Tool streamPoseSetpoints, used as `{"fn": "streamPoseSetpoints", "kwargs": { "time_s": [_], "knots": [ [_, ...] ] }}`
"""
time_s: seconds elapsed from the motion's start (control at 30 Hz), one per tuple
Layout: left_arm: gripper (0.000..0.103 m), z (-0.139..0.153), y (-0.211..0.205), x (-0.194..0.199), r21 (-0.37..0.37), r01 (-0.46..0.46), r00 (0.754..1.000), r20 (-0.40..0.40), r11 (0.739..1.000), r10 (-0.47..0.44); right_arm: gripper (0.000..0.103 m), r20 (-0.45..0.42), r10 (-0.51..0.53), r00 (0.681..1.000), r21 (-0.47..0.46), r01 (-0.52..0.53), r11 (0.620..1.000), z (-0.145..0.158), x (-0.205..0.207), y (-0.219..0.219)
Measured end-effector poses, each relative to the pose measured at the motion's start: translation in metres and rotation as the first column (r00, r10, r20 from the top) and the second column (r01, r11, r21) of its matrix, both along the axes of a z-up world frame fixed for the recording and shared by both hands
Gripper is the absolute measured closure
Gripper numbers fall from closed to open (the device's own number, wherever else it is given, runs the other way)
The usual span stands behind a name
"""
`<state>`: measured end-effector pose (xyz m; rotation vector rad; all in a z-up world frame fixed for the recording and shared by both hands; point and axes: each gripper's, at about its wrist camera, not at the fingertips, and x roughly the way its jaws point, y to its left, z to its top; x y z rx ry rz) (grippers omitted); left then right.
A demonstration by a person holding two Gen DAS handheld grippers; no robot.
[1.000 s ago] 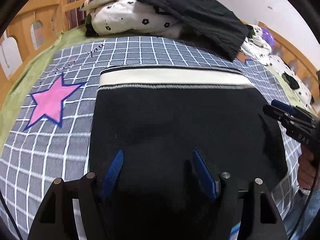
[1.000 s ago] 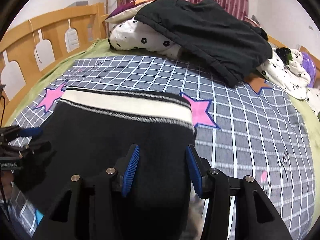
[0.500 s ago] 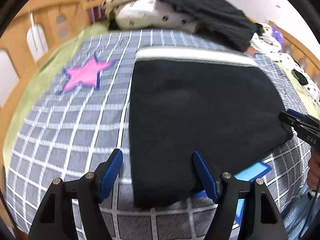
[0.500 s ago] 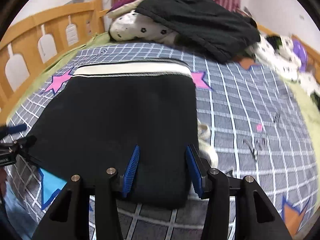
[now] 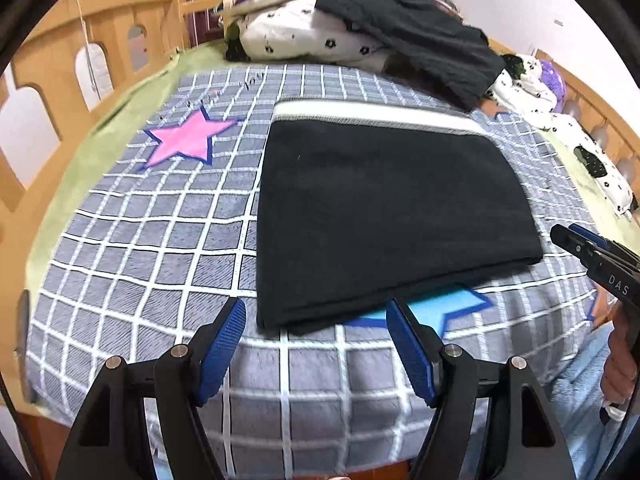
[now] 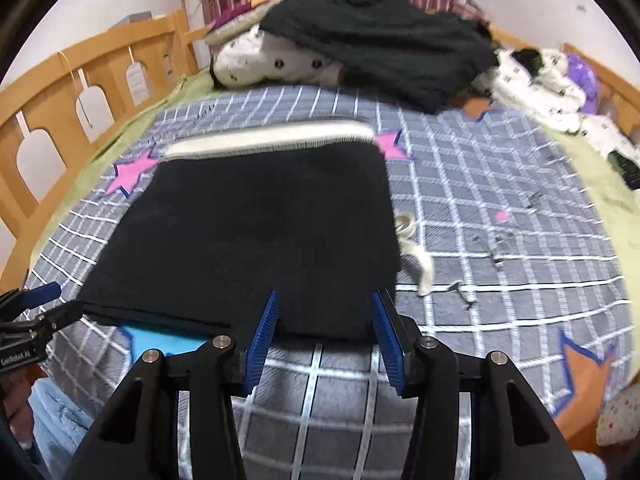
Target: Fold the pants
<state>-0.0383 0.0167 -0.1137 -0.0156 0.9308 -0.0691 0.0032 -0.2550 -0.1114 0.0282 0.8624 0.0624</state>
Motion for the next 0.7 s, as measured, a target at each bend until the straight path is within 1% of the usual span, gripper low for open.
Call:
{"fn": "streamPoseSetpoints", "kwargs": {
  "time_s": [0.13,0.23,0.27,0.3,0.37,0.4,0.5,0.6,0.7],
  "knots": [
    [0.032,0.031,-0.007,-0.026,-0.004,-0.006,0.999,0.042,1.000,0.006,0.055,0.019,0.004,1.000,0.004,-0.004,1.000,0.030,-0.030,0.004],
    [0.031,0.050,-0.011,-0.043,0.003,-0.008,0.997,0.077,1.000,0.008,0.053,0.026,-0.021,0.999,-0.013,0.021,1.000,0.045,-0.052,0.004],
    [0.029,0.054,-0.013,-0.049,0.009,-0.011,0.996,0.086,1.000,0.010,0.046,0.030,-0.030,0.999,-0.023,0.031,0.999,0.049,-0.060,0.004],
    [0.027,0.059,-0.014,-0.055,0.012,-0.015,0.996,0.094,1.000,0.013,0.033,0.041,-0.037,0.998,-0.027,0.038,0.999,0.053,-0.067,0.002],
    [0.025,0.067,-0.015,-0.066,0.002,-0.016,0.995,0.102,1.000,0.015,0.020,0.071,-0.038,0.997,-0.021,0.040,0.999,0.062,-0.082,0.000],
    [0.025,0.069,-0.015,-0.071,-0.002,-0.018,0.994,0.105,1.000,0.018,0.016,0.083,-0.035,0.996,-0.015,0.037,0.999,0.066,-0.089,-0.001],
    [0.025,0.074,-0.014,-0.084,-0.001,-0.037,0.992,0.118,0.999,0.037,0.013,0.091,-0.026,0.996,-0.032,0.029,0.999,0.075,-0.102,0.000],
    [0.024,0.077,-0.014,-0.093,-0.009,-0.046,0.991,0.124,0.999,0.046,0.013,0.099,-0.030,0.995,-0.062,0.036,0.997,0.081,-0.116,0.003],
    [0.024,0.080,-0.014,-0.099,-0.002,-0.046,0.991,0.129,0.999,0.045,0.013,0.107,-0.038,0.994,-0.060,0.044,0.997,0.085,-0.127,0.002]
  ]
}}
